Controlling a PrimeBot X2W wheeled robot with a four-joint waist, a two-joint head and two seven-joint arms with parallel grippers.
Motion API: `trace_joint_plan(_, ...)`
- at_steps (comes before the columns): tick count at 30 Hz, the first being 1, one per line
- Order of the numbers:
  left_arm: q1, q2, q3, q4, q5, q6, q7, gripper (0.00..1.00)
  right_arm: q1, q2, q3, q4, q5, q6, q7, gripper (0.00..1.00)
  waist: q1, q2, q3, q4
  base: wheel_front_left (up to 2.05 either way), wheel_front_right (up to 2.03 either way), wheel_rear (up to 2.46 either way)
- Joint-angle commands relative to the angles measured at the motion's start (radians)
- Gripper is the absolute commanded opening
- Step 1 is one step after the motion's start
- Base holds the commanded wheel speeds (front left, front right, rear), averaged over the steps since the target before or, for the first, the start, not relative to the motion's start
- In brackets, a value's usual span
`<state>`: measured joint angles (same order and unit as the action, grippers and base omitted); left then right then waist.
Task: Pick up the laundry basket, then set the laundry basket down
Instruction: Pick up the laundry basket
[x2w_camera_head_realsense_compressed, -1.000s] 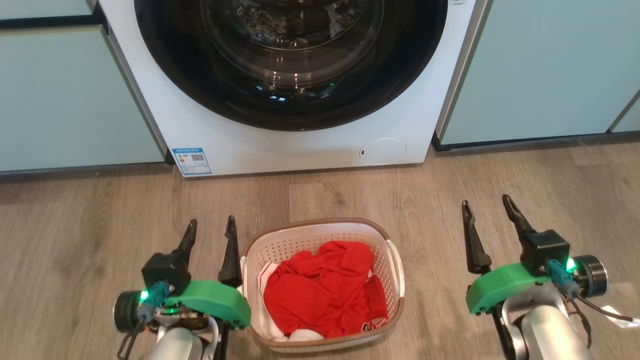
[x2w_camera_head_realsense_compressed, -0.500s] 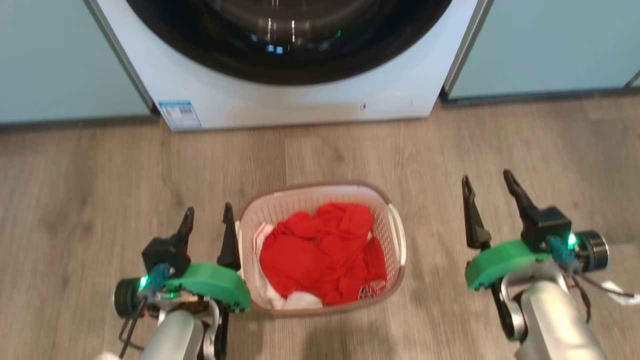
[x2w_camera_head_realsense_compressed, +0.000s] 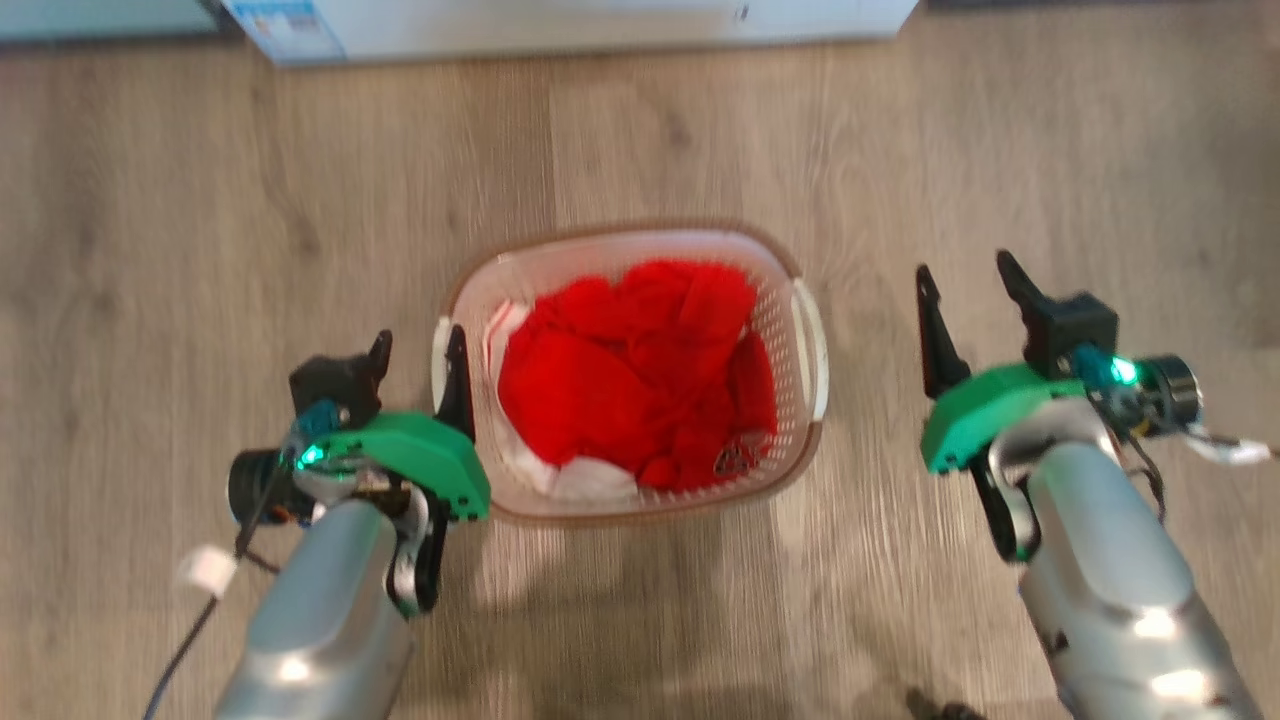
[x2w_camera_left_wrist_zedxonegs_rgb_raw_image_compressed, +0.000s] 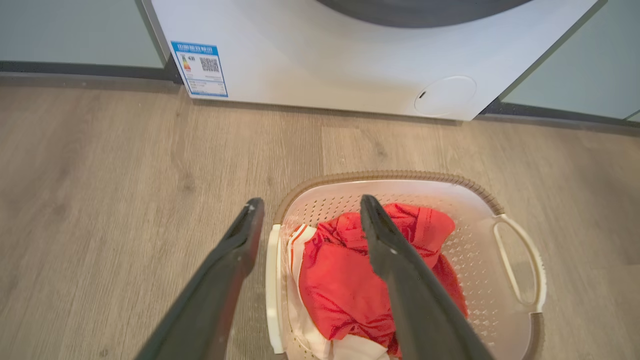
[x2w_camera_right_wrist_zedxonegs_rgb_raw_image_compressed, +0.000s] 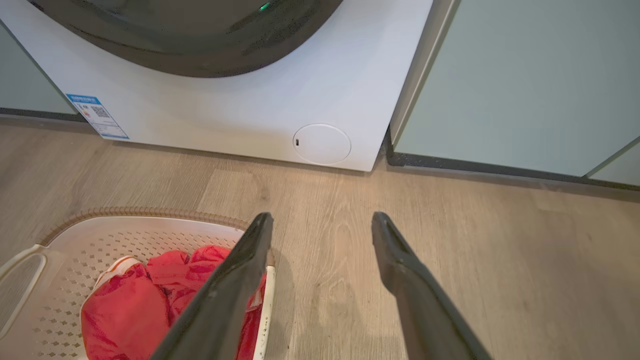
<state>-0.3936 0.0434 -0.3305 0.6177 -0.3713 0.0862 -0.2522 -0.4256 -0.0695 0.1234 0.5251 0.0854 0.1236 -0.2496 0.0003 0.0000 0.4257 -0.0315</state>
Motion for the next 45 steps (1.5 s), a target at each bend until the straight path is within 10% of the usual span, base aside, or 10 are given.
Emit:
trace_joint_plan(1, -0.045, 0.007, 0.025, 0.018, -0.013, -0.008, -0.01, 1.0, -0.033, -0.001, 0.036, 0.009, 0.015, 0.007, -0.012, 1.0, -0.0003, 0.0, 0.092, 0.007, 0.0, 0.0, 0.0)
trace_joint_plan(16, -0.301, 0.007, -0.022, 0.384, -0.1, -0.118, -0.01, 1.0, -0.325, -0.008, 0.257, 0.473, 0.277, 0.007, -0.008, 1.0, -0.0003, 0.0, 0.307, 0.05, 0.0, 0.0, 0.0)
trace_joint_plan(45, -0.563, 0.007, -0.247, 0.662, -0.169, -0.216, 0.177, 1.0, -0.577, -0.017, 0.615, 0.625, 0.694, 0.007, 0.227, 1.0, -0.0003, 0.0, 0.475, 0.029, 0.0, 0.0, 0.0)
